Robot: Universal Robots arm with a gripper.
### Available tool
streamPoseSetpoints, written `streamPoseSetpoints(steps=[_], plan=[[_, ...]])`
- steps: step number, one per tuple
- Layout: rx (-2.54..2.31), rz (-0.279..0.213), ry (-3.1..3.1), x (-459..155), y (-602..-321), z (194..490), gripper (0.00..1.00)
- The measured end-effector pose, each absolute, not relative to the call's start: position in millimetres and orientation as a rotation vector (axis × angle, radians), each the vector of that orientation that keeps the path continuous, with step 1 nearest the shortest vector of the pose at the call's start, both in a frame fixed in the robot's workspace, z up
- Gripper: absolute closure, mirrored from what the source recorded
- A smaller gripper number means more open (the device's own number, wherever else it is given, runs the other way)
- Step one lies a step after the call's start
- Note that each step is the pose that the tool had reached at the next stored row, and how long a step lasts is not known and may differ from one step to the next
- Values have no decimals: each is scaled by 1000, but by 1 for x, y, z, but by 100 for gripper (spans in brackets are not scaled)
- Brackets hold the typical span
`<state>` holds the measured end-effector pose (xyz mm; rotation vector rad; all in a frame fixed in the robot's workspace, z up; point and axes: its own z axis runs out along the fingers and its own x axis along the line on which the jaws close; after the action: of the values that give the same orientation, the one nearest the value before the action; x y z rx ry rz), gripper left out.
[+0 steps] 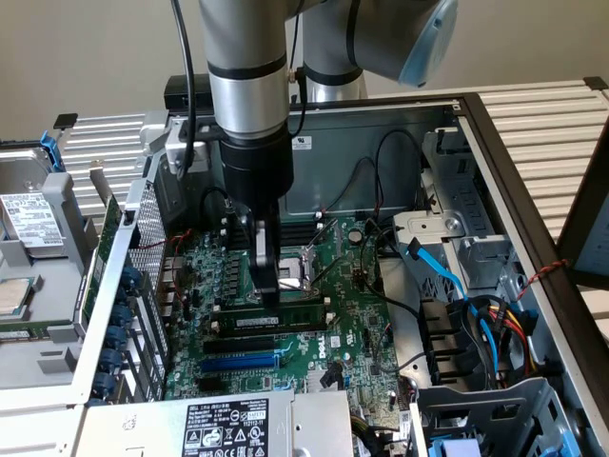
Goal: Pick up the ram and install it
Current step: 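Insert the ram into the slot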
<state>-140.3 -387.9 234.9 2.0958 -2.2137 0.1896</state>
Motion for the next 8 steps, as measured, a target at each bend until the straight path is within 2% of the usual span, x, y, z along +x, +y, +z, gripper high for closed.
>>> streamPoseSetpoints(steps=[8], plan=[[2093, 185, -2210, -140, -388, 237, 80]])
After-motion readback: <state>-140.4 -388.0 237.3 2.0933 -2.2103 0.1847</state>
